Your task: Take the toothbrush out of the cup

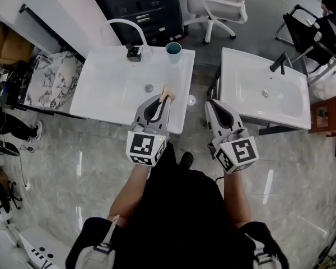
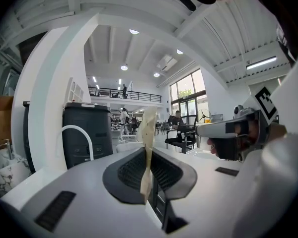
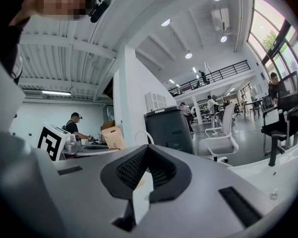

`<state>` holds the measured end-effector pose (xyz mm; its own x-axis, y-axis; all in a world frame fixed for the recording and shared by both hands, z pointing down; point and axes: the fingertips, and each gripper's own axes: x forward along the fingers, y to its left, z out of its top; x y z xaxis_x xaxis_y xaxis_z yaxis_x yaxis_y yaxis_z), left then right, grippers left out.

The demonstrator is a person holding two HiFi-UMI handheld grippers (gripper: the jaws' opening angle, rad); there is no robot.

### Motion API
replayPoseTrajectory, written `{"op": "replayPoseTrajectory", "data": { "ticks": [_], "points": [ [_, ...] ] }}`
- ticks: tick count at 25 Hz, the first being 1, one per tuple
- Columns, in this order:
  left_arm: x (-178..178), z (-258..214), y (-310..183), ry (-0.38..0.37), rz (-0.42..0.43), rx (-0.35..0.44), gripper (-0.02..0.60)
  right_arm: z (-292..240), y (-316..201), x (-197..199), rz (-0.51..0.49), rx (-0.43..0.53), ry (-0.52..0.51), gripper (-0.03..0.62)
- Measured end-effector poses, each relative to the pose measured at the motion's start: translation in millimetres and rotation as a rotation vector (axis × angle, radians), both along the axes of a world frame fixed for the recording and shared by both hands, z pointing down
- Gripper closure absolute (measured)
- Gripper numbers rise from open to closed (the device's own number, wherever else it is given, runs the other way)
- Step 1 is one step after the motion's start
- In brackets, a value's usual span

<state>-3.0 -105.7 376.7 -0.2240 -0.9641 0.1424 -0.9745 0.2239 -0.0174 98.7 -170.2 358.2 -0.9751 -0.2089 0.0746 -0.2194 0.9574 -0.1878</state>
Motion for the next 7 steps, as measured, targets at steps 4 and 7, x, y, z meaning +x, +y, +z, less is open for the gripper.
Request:
{"op": "replayPoseTrajectory", "data": {
  "ticks": [4,7],
  "points": [
    [-0.4,0.0,-0.1,0.001,0.003,0.007,0.545,1.8,1.0,-0.5,-0.002,0.014,0.001,0.563],
    [1.4,0.9,-1.3,0.0,0.003,0.011,0.545,3.7,0.2,1.1,-0.002,0.02,0.002,0.563]
  ]
}}
